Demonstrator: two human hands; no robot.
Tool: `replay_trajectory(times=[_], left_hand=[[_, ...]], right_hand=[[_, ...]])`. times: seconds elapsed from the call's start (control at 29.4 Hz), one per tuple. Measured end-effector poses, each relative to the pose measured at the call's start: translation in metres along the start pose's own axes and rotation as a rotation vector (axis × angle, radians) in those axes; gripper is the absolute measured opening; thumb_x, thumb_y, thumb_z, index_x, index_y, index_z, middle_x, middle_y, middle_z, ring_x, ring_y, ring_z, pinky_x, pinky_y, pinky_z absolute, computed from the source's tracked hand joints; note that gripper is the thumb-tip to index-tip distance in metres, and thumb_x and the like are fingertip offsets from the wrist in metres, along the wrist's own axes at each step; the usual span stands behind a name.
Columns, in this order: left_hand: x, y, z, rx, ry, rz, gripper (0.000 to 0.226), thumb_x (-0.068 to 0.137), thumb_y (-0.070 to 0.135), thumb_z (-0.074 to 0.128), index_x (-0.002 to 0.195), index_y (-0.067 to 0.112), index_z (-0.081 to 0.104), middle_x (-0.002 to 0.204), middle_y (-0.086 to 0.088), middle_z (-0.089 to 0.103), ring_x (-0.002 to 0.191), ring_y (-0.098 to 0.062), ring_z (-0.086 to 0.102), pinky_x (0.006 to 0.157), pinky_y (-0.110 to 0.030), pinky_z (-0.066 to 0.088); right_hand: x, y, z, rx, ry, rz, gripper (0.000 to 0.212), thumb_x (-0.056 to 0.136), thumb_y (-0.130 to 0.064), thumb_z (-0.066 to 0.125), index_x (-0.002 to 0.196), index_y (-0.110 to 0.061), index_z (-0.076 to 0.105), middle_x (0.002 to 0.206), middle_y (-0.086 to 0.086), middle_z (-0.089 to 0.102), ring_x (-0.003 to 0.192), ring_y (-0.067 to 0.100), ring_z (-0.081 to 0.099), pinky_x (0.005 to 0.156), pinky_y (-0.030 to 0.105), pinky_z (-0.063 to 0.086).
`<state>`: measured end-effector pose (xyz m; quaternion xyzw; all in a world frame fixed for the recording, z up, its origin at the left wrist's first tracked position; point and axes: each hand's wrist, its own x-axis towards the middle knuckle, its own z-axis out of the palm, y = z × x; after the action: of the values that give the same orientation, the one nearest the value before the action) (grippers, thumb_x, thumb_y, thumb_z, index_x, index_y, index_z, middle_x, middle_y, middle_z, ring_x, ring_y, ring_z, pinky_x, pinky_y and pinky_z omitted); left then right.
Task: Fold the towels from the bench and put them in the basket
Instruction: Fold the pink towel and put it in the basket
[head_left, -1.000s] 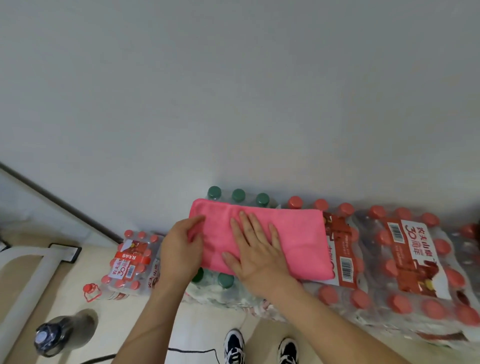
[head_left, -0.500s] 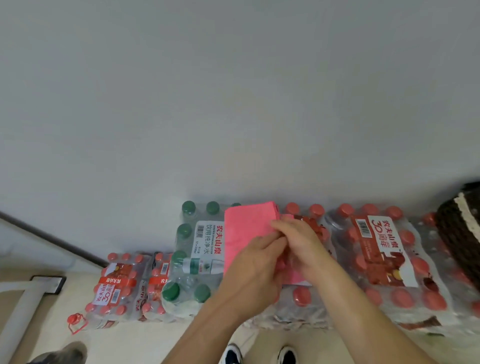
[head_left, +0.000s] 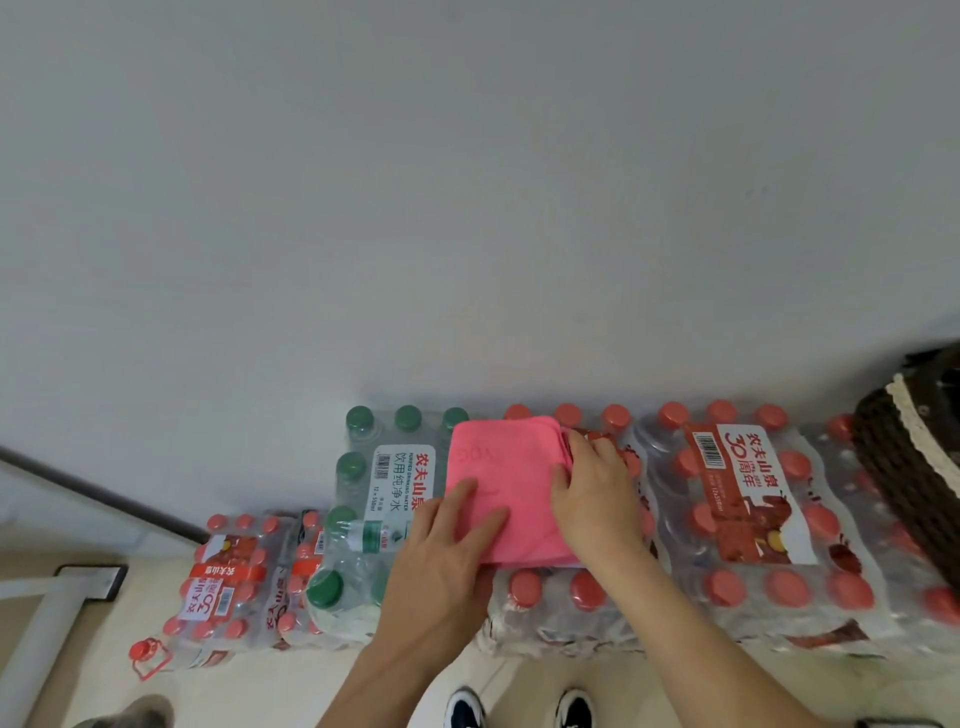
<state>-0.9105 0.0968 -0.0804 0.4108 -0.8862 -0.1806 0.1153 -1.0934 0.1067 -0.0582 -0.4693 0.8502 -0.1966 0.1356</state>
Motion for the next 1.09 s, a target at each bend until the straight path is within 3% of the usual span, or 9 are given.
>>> replay_trajectory(times=[0.24, 0.31, 0.48, 0.65, 0.75, 0.82, 0.88, 0.95, 1.09], left_hand=[[0.0, -0.001, 0.011, 0.052, 0.054, 0.041, 0.057, 0.071, 0.018, 0.073, 0.124, 0.027, 0.055, 0.139, -0.013, 0.047, 0.107, -0.03, 0.044, 0.083, -0.037, 0.052], [0.0, -0.001, 0.009, 0.062, 0.069, 0.068, 0.051, 0.074, 0.021, 0.065, 0.124, 0.026, 0.056, 0.138, -0.014, 0.048, 0.106, -0.03, 0.044, 0.081, -0.037, 0.052], [0.004, 0.009, -0.001, -0.008, 0.015, 0.063, 0.046, 0.073, 0.023, 0.063, 0.119, 0.029, 0.056, 0.125, -0.005, 0.056, 0.099, -0.025, 0.05, 0.073, -0.036, 0.055], [0.014, 0.052, -0.043, -0.329, -0.117, 0.153, 0.052, 0.081, 0.045, 0.046, 0.13, 0.03, 0.054, 0.131, 0.013, 0.054, 0.119, -0.007, 0.048, 0.101, -0.024, 0.038], [0.043, 0.062, -0.061, -0.392, 0.187, 0.07, 0.051, 0.084, 0.048, 0.057, 0.133, 0.03, 0.051, 0.129, 0.019, 0.05, 0.118, -0.001, 0.041, 0.1, -0.015, 0.032], [0.066, 0.062, -0.073, -0.542, 0.104, -0.061, 0.064, 0.081, 0.05, 0.067, 0.136, 0.034, 0.04, 0.116, 0.029, 0.046, 0.103, 0.008, 0.044, 0.092, -0.007, 0.033], [0.086, 0.063, -0.084, -0.799, -0.199, -0.184, 0.065, 0.075, 0.053, 0.068, 0.13, 0.033, 0.042, 0.109, 0.022, 0.057, 0.095, 0.01, 0.054, 0.085, -0.012, 0.046], [0.096, 0.064, -0.087, -1.006, -0.405, -0.229, 0.05, 0.074, 0.051, 0.07, 0.114, 0.021, 0.061, 0.105, 0.003, 0.071, 0.093, -0.009, 0.068, 0.083, -0.028, 0.056], [0.1, 0.073, -0.076, -1.06, -0.191, -0.275, 0.033, 0.073, 0.042, 0.074, 0.09, 0.014, 0.071, 0.085, -0.006, 0.075, 0.076, -0.018, 0.071, 0.071, -0.039, 0.059]], right_hand=[[0.001, -0.012, -0.009, 0.009, -0.207, 0.123, 0.086, 0.087, -0.044, 0.059, 0.15, -0.008, 0.013, 0.137, 0.021, 0.035, 0.123, 0.037, 0.044, 0.097, 0.039, 0.041], [0.002, -0.012, -0.008, 0.092, -0.229, 0.186, 0.086, 0.083, -0.04, 0.066, 0.147, -0.009, 0.019, 0.133, 0.019, 0.041, 0.119, 0.036, 0.049, 0.092, 0.035, 0.043], [0.004, -0.004, -0.013, 0.552, -0.259, 0.323, 0.051, 0.076, -0.012, 0.072, 0.122, -0.014, 0.048, 0.115, 0.008, 0.063, 0.098, 0.022, 0.06, 0.081, 0.031, 0.048], [0.013, 0.011, -0.066, 0.464, -0.495, 0.029, 0.05, 0.077, -0.016, 0.071, 0.125, -0.023, 0.057, 0.112, -0.003, 0.067, 0.101, 0.014, 0.064, 0.093, 0.038, 0.051], [0.014, 0.006, -0.109, 0.331, -0.624, -0.19, 0.061, 0.086, -0.013, 0.066, 0.139, -0.031, 0.043, 0.12, -0.015, 0.058, 0.107, 0.001, 0.056, 0.093, 0.016, 0.045], [0.015, 0.002, -0.128, 0.253, -0.665, -0.278, 0.064, 0.086, -0.012, 0.064, 0.141, -0.034, 0.037, 0.124, -0.013, 0.056, 0.109, 0.003, 0.056, 0.094, 0.021, 0.047], [0.017, -0.001, -0.14, 0.241, -0.688, -0.303, 0.062, 0.085, -0.013, 0.065, 0.136, -0.034, 0.037, 0.124, -0.006, 0.059, 0.109, 0.009, 0.059, 0.092, 0.032, 0.05], [0.021, 0.0, -0.146, 0.253, -0.689, -0.286, 0.06, 0.083, -0.016, 0.066, 0.131, -0.036, 0.037, 0.116, 0.002, 0.062, 0.103, 0.016, 0.063, 0.088, 0.041, 0.053], [0.031, 0.009, -0.155, 0.213, -0.663, -0.22, 0.06, 0.08, -0.029, 0.07, 0.123, -0.044, 0.031, 0.104, 0.005, 0.068, 0.09, 0.021, 0.068, 0.081, 0.044, 0.056]])
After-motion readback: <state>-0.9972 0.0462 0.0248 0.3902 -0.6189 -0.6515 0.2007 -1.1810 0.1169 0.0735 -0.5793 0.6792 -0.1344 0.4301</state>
